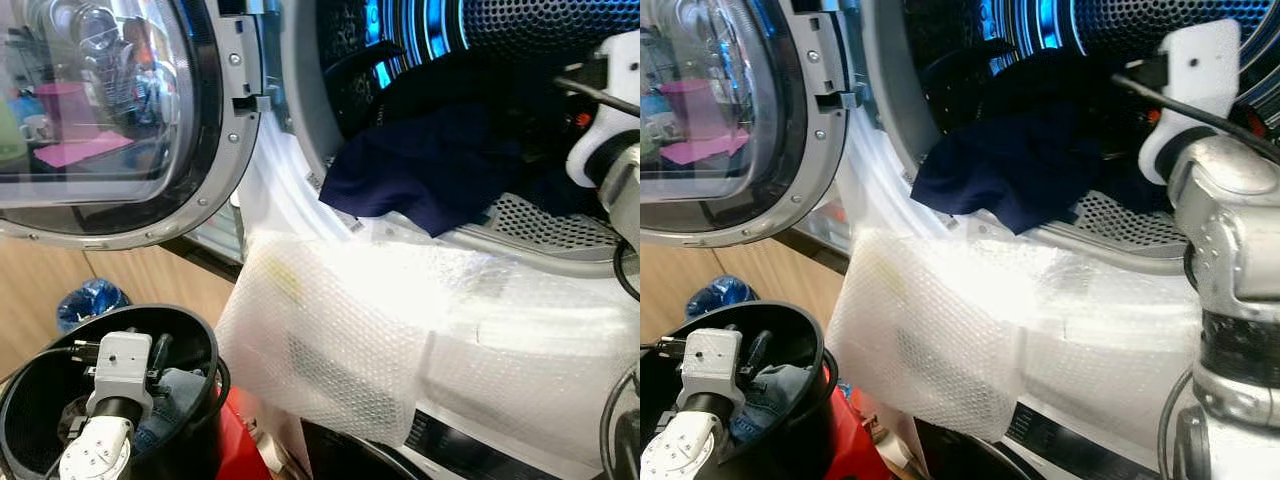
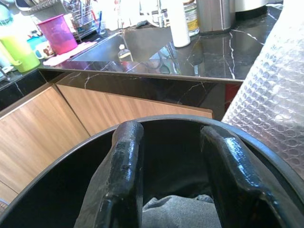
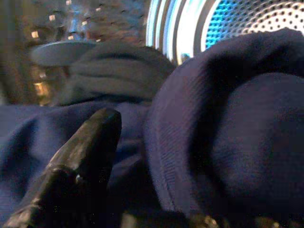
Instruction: Clothes washing
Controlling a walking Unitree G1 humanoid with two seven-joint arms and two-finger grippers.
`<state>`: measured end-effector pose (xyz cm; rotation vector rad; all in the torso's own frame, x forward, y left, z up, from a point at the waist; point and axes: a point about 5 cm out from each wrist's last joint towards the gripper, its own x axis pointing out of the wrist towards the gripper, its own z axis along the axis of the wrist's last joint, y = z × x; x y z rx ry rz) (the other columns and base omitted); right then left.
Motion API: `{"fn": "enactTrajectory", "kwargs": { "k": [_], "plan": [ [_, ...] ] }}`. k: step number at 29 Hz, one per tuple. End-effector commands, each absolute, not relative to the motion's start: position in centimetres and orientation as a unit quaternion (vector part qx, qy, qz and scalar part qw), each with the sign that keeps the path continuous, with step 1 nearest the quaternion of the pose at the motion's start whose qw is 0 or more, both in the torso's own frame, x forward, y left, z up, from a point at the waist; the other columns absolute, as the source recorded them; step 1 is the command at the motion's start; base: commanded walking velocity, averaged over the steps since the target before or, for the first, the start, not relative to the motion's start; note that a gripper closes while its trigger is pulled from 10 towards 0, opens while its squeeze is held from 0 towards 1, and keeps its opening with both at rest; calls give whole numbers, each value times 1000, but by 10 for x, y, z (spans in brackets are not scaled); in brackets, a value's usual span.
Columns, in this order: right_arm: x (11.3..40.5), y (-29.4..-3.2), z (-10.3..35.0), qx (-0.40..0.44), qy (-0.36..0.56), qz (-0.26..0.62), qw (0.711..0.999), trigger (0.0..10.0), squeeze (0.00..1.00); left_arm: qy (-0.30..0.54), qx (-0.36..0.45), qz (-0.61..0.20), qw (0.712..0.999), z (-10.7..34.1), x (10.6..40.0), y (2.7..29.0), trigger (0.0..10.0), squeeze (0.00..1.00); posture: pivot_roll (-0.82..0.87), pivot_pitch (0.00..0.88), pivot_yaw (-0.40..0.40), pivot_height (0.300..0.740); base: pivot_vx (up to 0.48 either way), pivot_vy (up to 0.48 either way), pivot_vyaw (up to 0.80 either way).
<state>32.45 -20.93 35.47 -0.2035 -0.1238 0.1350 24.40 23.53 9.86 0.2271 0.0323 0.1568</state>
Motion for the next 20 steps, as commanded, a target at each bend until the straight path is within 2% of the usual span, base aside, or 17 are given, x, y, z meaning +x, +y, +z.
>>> {"fn": "enactTrajectory", "kwargs": {
  "k": [1,4,6,7,10,12,13,14,15,20],
  "plan": [
    [306,-200,356,-155,-70,105,980,10000,0,27,108,69,991,95,244,233,10000,0,21,0,-8,740,0,0,0],
    [302,-208,358,-189,-68,85,976,10000,0,28,109,69,991,95,244,233,10000,0,16,0,-9,740,0,0,0],
    [300,-209,361,-213,-74,103,969,10000,0,27,107,71,991,95,245,233,10000,0,14,4,-11,740,0,0,0],
    [297,-206,363,-229,-86,126,961,10000,0,28,106,72,991,94,245,232,10000,0,14,4,-11,740,0,0,0],
    [291,-193,372,-198,-126,208,950,10000,0,28,104,73,991,93,245,231,10000,0,17,8,-15,740,0,0,0],
    [290,-184,374,-212,-133,264,931,10000,0,25,103,72,992,94,246,229,10000,0,24,8,-18,740,0,0,0],
    [290,-184,374,-212,-133,264,931,10000,0,25,103,72,992,94,246,229,10000,0,24,8,-18,740,0,0,0],
    [289,-177,374,-240,-146,305,910,10000,0,24,101,76,992,95,245,229,10000,0,28,11,-20,740,0,0,0],
    [294,-176,373,-270,-143,310,900,10000,0,24,101,77,992,94,245,229,10000,0,39,10,-22,740,0,0,0],
    [307,-193,376,-299,-134,251,911,10000,0,24,102,85,991,94,241,233,10000,0,56,0,-29,740,0,0,0]
  ]
}}
